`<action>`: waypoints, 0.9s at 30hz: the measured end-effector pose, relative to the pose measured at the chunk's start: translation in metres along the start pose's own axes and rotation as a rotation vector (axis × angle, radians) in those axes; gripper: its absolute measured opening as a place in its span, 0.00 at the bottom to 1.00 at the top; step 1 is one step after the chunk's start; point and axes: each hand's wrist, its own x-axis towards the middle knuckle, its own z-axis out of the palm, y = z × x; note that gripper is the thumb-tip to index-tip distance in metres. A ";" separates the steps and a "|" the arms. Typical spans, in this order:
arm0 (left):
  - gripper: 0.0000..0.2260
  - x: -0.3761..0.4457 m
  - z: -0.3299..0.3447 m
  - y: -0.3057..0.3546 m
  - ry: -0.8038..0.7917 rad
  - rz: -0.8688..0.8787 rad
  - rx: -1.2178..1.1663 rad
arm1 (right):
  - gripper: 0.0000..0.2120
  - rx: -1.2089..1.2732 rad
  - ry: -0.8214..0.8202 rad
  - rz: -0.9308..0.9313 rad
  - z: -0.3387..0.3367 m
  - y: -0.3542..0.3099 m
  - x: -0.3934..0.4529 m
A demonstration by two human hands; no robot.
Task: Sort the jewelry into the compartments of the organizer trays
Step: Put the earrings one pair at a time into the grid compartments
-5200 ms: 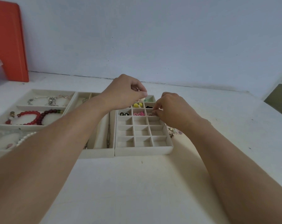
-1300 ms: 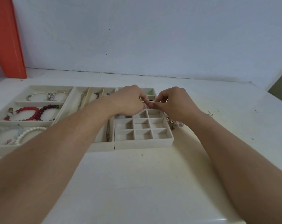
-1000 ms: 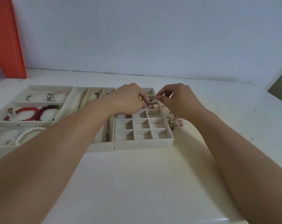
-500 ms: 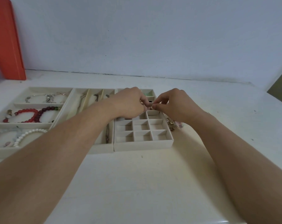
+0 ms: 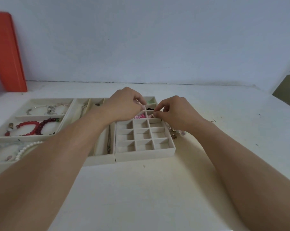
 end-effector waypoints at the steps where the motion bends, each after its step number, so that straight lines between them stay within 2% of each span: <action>1: 0.08 0.001 0.001 0.000 0.003 0.000 -0.005 | 0.03 0.001 0.005 -0.002 0.000 0.000 0.000; 15: 0.07 0.002 -0.006 -0.009 0.036 -0.065 -0.004 | 0.06 0.038 -0.001 -0.032 -0.015 0.000 -0.004; 21: 0.07 0.004 -0.033 -0.028 0.171 -0.216 0.098 | 0.07 -0.024 -0.038 -0.005 -0.009 -0.002 -0.004; 27: 0.07 0.003 -0.022 -0.026 0.050 -0.225 0.103 | 0.11 -0.001 -0.090 -0.027 -0.007 -0.005 -0.005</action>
